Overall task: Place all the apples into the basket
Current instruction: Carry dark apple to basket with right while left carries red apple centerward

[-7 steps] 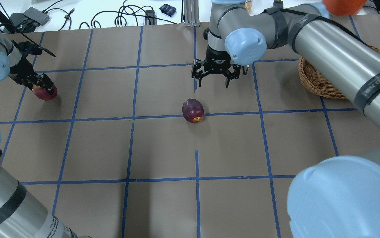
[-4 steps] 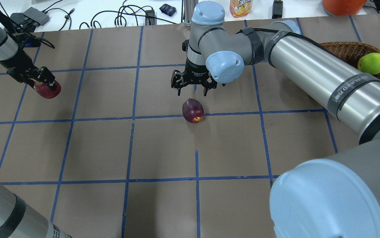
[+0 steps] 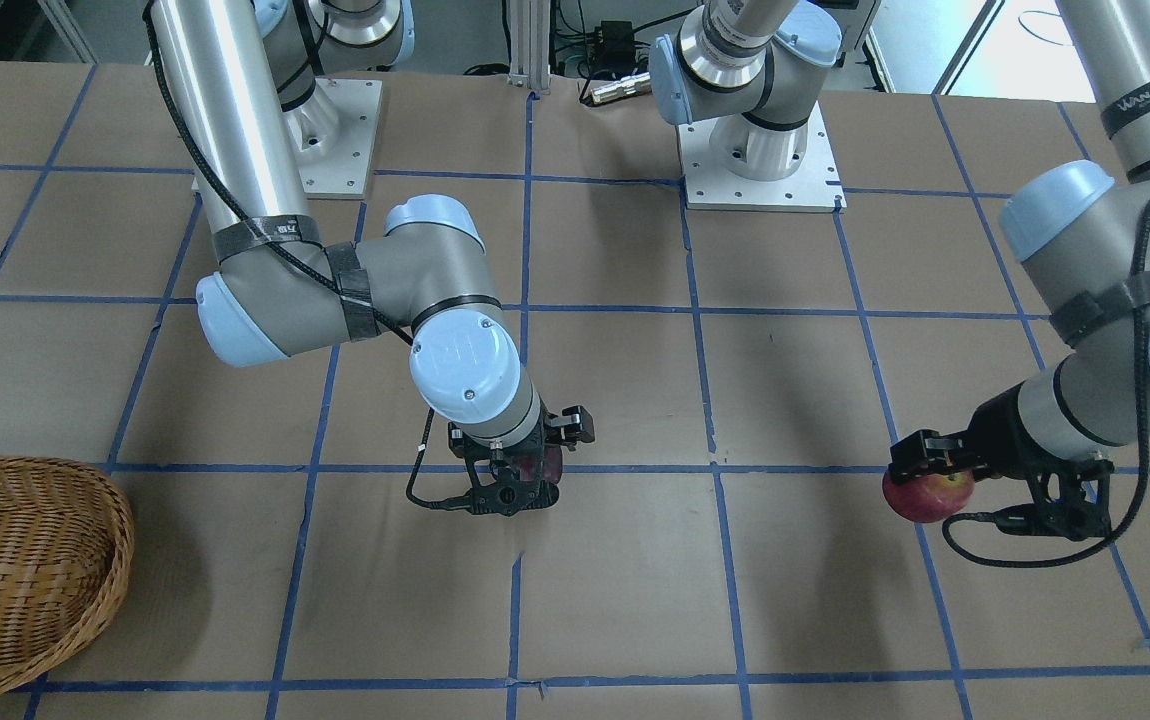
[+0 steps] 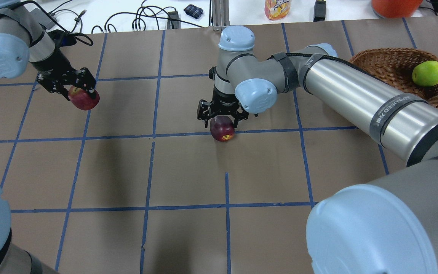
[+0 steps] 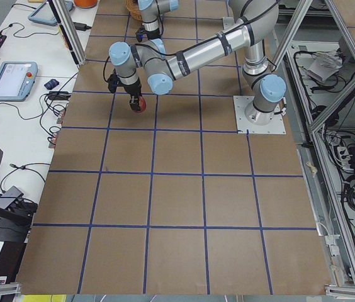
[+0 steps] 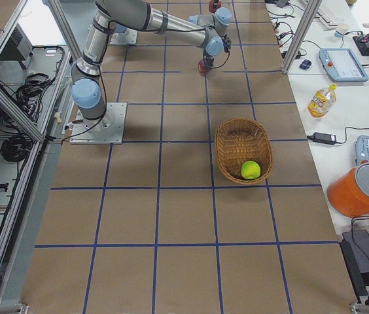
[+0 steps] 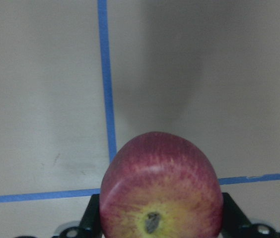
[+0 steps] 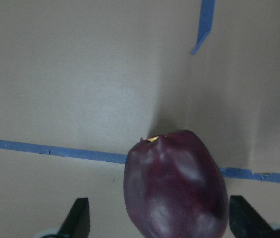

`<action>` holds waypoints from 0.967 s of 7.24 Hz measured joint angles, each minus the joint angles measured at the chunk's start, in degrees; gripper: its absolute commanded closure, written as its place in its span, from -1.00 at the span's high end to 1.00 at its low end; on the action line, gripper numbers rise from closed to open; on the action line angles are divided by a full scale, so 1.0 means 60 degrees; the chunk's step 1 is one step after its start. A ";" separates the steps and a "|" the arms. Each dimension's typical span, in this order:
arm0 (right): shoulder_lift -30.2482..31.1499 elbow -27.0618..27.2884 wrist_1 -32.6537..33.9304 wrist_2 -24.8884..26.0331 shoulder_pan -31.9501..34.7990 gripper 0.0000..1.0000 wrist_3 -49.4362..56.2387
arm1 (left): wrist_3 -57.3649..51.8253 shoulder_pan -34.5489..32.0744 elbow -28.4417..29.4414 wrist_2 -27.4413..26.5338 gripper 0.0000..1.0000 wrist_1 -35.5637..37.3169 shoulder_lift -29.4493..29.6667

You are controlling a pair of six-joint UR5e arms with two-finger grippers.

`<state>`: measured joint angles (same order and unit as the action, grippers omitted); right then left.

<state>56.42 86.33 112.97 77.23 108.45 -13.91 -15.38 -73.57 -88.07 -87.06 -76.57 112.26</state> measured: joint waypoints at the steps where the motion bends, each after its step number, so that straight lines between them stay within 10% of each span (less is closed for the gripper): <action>1: -0.0090 0.0031 0.0029 -0.0015 0.0002 0.73 -0.0025 | 0.0671 -0.0247 -0.0281 0.0274 -0.40 0.0022 -0.0169; 2: -0.0169 0.0046 0.0044 -0.0009 0.0001 -0.39 -0.0054 | 0.1282 -0.0463 -0.0524 0.0463 -0.44 0.0070 -0.0301; 3: -0.0208 0.0043 0.0051 0.0021 0.0000 -0.99 -0.0072 | 0.1796 -0.0688 -0.0688 0.0538 -0.45 0.0108 -0.0395; 7: 0.0309 -0.0191 -0.0189 0.0301 -0.0284 -1.00 0.0420 | 0.4936 -0.2536 -0.0800 0.0545 -0.46 0.0967 -0.0232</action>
<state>58.28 85.19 111.83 79.04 106.75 -11.39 14.24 -88.79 -92.88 -83.79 -70.77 110.87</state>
